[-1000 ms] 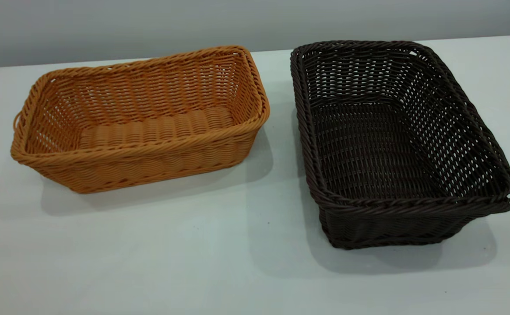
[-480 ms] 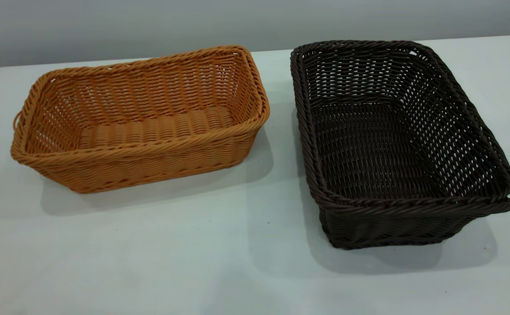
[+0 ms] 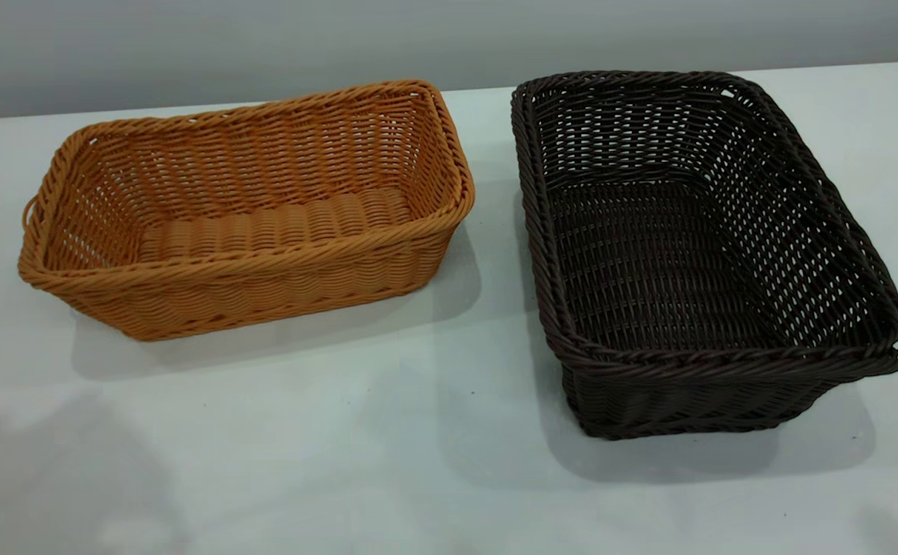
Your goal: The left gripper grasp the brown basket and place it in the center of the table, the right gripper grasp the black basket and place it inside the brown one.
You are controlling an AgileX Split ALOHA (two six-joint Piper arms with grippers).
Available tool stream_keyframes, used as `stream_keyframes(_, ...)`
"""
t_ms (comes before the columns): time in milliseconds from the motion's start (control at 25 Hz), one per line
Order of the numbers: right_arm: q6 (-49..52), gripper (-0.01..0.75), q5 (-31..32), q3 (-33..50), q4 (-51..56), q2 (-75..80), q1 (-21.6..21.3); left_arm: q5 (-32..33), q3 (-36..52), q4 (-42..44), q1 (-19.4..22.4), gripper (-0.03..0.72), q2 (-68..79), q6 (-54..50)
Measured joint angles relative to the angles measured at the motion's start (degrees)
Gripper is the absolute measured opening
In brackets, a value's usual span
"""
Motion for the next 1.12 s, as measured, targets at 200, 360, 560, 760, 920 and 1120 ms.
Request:
stream_keyframes(200, 5.87, 0.402, -0.81, 0.75, 2.19, 1.99, 0.00, -0.45, 0.00, 0.46, -4.72, 0.429, 6.15, 2.35)
stream_keyframes(360, 8.45, 0.402, -2.61, 4.91, 7.20, 1.97, 0.00, -4.66, 0.00, 0.46, -8.66, 0.429, 10.92, 2.95)
stream_keyframes(560, 9.65, 0.402, -3.70, 12.15, 15.14, 1.97, 0.00, -8.12, 0.00, 0.29, -11.76, 0.430, 15.10, 2.95)
stream_keyframes(760, 15.98, 0.402, -6.80, 18.46, 17.43, 1.92, 0.00, -10.75, 0.00, 0.05, -13.24, 0.430, 17.81, 2.64)
stream_keyframes(920, 20.12, 0.402, -8.12, 20.69, 17.26, 1.92, 0.00, -10.97, 0.00, 0.08, -15.12, 0.430, 19.36, 2.64)
stream_keyframes(1120, 23.72, 0.402, -10.50, 20.69, 15.84, 3.45, 0.00, -11.98, -0.49, 0.27, -15.88, 0.430, 19.94, 2.62)
